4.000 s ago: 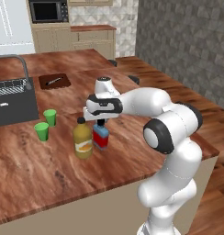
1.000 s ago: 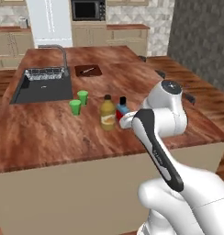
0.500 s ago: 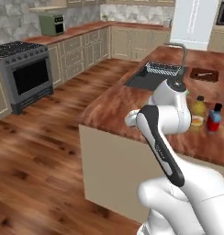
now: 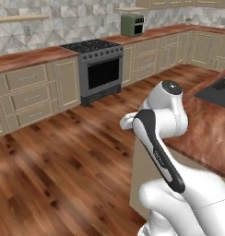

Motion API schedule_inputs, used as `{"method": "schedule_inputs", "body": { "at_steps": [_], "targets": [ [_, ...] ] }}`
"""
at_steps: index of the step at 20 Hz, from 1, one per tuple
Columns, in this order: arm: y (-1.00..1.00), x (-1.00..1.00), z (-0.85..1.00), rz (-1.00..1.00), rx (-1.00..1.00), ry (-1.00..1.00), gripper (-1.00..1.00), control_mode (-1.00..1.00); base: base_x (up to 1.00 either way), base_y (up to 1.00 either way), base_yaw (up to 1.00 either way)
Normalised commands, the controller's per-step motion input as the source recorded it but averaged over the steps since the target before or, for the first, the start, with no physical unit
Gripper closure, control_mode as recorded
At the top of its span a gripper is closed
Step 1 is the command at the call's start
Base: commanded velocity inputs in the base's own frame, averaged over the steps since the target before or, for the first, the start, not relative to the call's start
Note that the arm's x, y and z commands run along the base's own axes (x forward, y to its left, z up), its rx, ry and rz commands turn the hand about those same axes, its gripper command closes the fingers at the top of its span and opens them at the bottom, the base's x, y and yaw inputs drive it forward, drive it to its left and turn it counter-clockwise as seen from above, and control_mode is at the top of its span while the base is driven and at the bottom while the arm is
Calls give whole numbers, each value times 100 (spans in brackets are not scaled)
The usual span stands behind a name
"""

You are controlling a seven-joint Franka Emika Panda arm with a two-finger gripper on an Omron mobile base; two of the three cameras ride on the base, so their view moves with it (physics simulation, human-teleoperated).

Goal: Place the drinks on the dining counter in a tight cluster.

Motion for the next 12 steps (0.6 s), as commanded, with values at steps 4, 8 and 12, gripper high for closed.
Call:
{"method": "schedule_inputs", "body": {
  "at_steps": [4, 8, 12],
  "targets": [
    [0, 0, 0, 0, 0, 0, -100, 100, 100, 35, 10],
    [0, 0, 0, 0, 0, 0, -100, 100, 100, 43, 6],
    [0, 0, 0, 0, 0, 0, -100, 100, 100, 21, 11]
  ]
}}
